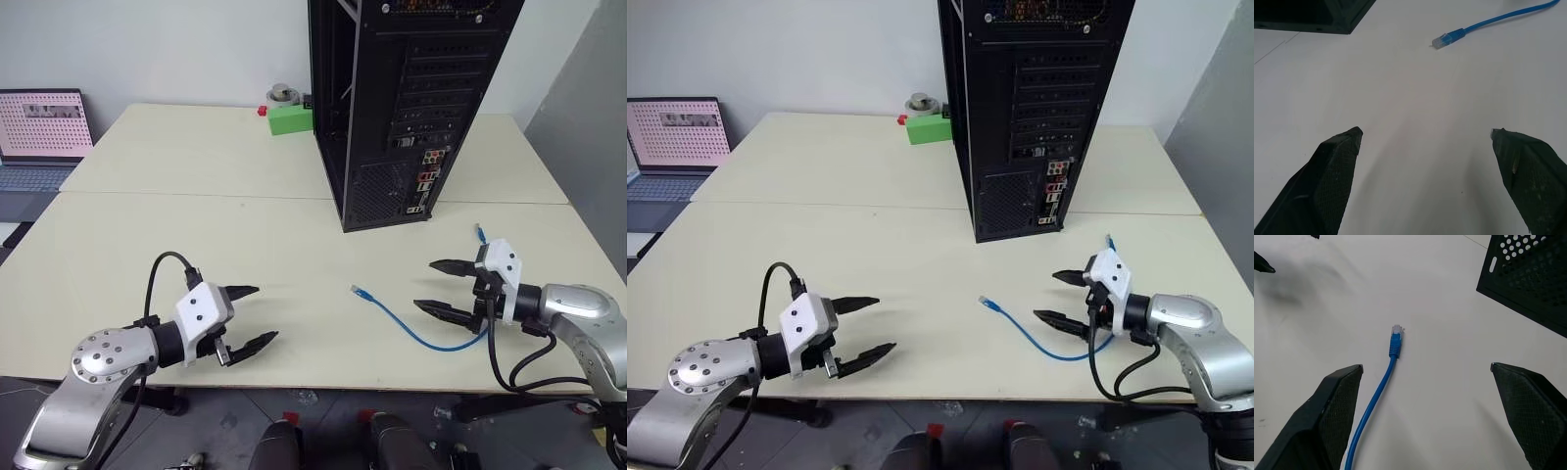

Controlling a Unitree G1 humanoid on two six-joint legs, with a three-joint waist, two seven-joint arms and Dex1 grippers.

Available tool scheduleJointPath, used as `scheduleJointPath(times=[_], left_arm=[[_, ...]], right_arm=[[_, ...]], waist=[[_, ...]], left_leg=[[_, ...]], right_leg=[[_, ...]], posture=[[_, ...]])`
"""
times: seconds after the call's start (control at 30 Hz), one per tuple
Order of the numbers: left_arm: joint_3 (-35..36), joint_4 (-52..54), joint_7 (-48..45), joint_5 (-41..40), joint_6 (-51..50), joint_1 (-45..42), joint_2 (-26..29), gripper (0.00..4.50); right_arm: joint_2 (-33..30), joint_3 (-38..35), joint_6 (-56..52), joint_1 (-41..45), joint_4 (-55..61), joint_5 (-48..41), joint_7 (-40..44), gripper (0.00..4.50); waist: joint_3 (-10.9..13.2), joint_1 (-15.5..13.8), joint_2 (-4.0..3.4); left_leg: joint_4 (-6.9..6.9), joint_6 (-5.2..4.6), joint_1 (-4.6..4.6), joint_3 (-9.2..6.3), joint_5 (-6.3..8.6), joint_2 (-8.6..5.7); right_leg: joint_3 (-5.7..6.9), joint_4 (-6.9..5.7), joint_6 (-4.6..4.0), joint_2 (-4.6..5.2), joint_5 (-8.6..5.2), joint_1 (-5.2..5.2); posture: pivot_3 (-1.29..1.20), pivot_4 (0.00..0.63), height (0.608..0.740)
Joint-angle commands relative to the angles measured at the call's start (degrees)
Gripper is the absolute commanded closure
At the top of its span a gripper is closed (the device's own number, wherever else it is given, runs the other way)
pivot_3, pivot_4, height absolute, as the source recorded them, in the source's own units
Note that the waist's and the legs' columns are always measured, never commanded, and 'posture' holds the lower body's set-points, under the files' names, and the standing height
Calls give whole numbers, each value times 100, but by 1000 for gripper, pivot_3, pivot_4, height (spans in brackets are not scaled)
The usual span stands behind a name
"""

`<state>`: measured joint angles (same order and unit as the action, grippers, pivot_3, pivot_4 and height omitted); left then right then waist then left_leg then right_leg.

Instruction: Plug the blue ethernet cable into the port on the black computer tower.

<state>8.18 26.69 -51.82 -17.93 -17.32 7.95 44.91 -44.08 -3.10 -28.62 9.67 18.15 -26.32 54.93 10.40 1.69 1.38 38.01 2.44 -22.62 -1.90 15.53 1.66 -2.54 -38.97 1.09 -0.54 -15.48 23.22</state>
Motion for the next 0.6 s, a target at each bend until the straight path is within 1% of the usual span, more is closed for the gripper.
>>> scheduleJointPath(times=[0.03, 0.07, 0.13, 0.23, 0.33, 0.4, 0.57, 0.6], left_arm=[[-79, 235, -1, 97, -52, -5, 155, 10], [-100, 223, -18, 80, -62, -22, 152, 10], [-261, 134, -212, 91, -52, -128, 281, 10], [-296, 87, -374, -92, -158, -270, 334, 10], [-327, 85, -479, -146, -182, -367, 363, 10], [-339, 83, -549, -161, -199, -438, 370, 10], [-378, -18, -639, -147, -165, -616, 316, 10], [-389, -35, -648, -135, -158, -641, 307, 0]], right_arm=[[62, 86, -270, -56, 660, -243, -111, 90], [92, 158, -317, -94, 764, -234, -148, 90], [377, 555, -323, -134, 818, -43, -404, 90], [767, 1035, -96, -123, 458, 410, -728, 90], [1032, 1242, 84, -72, 116, 728, -950, 90], [1140, 1336, 226, -77, -108, 934, -1055, 90], [1113, 1471, 340, -271, -256, 1197, -1034, 90], [1114, 1481, 351, -293, -252, 1224, -1020, 437]], waist=[[0, 0, 0], [0, 1, 0], [-1, -1, 1], [-1, 2, 1], [0, 3, 0], [0, 2, 0], [0, 2, 0], [-1, 2, 0]], left_leg=[[0, 0, 0, 0, 0, 0], [0, 0, 0, -1, 0, 1], [0, 0, -1, 0, 0, 1], [0, 0, 2, 2, 0, 0], [0, 0, 1, 8, 0, 1], [1, 0, 0, 8, 0, 1], [0, 0, 0, 8, 0, 0], [0, 0, 1, 9, 0, 1]], right_leg=[[0, 0, 1, 0, -1, 0], [0, 0, 2, -1, -1, 0], [0, 0, 4, -1, -2, 0], [-2, 0, 4, -9, -3, 0], [-7, -1, 3, -11, -3, 4], [-8, -1, 3, -10, -3, 5], [-7, -1, 2, -10, -3, 5], [-7, -1, 2, -10, -3, 5]], posture=[[0, 150, 740], [0, 150, 740], [0, 150, 740], [0, 150, 740], [0, 150, 740], [0, 150, 740], [0, 150, 740], [0, 150, 740]])
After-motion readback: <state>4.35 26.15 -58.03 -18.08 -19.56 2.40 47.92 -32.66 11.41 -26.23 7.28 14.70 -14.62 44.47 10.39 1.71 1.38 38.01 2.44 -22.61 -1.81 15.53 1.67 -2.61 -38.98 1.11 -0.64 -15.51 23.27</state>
